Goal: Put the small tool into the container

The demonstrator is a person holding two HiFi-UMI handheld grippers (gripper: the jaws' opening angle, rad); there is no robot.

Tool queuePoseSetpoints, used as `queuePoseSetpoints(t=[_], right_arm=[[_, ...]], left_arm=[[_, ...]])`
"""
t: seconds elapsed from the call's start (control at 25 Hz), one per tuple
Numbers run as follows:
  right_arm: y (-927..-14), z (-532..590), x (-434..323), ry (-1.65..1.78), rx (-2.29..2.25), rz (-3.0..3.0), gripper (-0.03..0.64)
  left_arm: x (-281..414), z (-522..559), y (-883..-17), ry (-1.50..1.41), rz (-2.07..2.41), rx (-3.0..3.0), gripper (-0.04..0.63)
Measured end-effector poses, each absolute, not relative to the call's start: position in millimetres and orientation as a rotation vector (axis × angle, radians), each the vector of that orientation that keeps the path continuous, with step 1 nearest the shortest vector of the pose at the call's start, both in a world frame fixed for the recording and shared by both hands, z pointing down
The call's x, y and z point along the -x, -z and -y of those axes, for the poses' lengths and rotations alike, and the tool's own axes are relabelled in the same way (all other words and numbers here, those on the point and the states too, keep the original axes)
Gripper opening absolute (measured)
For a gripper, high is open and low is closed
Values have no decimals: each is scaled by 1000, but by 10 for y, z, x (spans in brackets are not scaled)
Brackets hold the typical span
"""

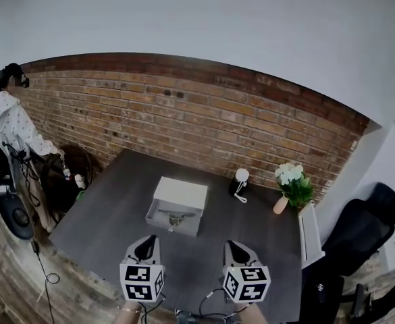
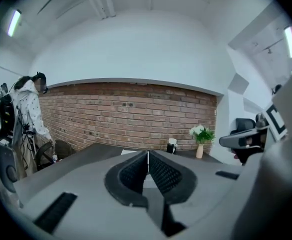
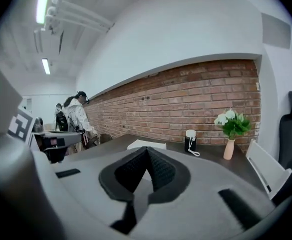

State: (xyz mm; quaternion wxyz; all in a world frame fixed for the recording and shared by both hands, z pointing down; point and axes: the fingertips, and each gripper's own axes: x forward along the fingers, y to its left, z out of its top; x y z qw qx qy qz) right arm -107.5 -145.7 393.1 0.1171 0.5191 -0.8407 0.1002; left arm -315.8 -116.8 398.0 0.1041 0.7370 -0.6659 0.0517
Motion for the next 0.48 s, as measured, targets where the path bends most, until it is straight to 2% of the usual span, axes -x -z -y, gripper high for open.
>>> queuePoseSetpoints(t=[0.48], right_arm=[[-3917,1442,1086,-271,-1537,2445,3]], left_arm=[[3160,1239,-4001,-134,1964,-2146,8]])
